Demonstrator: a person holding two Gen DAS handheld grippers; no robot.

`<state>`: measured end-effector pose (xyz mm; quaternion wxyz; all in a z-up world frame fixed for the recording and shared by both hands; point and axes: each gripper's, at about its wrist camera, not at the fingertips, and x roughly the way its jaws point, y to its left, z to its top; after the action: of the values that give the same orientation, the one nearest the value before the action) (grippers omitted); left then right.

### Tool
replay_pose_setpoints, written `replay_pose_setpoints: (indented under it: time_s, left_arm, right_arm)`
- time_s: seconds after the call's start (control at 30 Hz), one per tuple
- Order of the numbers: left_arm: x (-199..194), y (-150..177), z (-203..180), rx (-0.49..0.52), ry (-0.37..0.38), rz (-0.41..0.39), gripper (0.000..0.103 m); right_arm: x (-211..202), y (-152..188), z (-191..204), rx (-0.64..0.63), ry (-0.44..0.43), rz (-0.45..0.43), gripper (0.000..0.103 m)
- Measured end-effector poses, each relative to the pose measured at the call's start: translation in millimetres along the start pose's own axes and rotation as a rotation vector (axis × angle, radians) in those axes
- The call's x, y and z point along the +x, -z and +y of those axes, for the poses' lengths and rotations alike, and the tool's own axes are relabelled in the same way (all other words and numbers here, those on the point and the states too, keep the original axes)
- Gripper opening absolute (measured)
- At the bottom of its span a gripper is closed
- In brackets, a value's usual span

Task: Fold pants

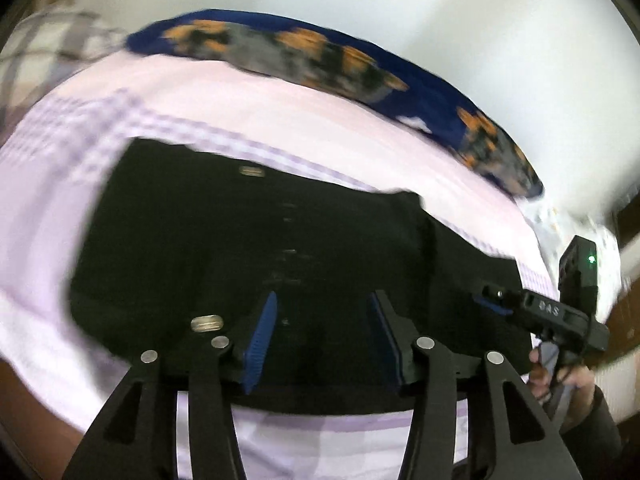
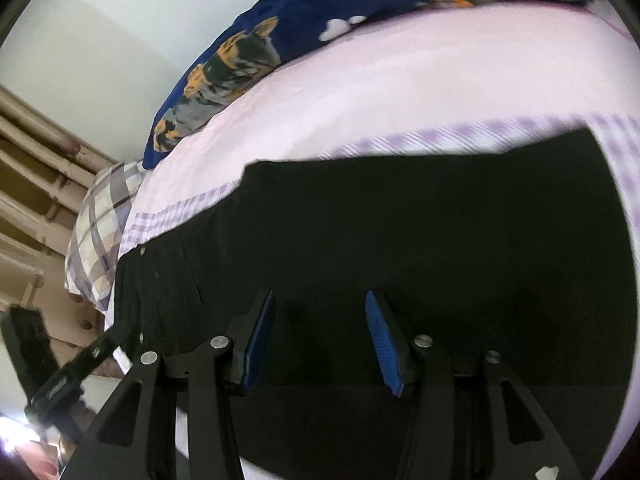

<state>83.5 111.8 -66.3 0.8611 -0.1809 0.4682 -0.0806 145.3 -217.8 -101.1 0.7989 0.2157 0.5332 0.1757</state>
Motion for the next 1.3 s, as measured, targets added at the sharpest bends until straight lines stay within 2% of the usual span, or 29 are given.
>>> replay_pose_setpoints:
  time_s: [0.13, 0.3, 0.47, 0.6, 0.87, 1.03, 1.23, 1.3]
  left_arm:
    - [-26, 5, 43, -0.104, -0.053, -0.04, 0.05]
    - [-46, 10, 80, -0.201, -0.081, -0.06, 0.05]
    - [-55, 20, 112, -0.336, -0.066, -0.069, 0.05]
    - [-53, 28, 132, -0.449, 0.016, -0.05, 0.05]
    - [-30, 40, 148, -0.588, 0.202, -0.003, 0.05]
    - [-19, 42, 161, -0.664, 0.244, -0.008, 0.05]
    - [-13, 45, 169, -0.7, 0.292, -0.03, 0.051]
    - [-11, 42, 171, -0.709, 0.303, -0.044, 0.055]
  right_arm:
    - [22, -23, 21, -0.026, -0.018, 0.018, 0.045]
    - [46, -39, 50, -0.061, -0.019, 0.031, 0.045]
    - [61, -32, 77, -0.095, -0.112, 0.106, 0.045]
    - [51, -18, 90, -0.133, -0.107, 0.089, 0.045]
    - [17, -1, 81, -0.075, -0.163, 0.057, 0.045]
    - [8, 5, 77, -0.058, -0.16, 0.054, 0.045]
    - [8, 7, 75, -0.04, -0.157, 0.056, 0.045]
    - [9, 8, 74, -0.039, -0.159, 0.057, 0.045]
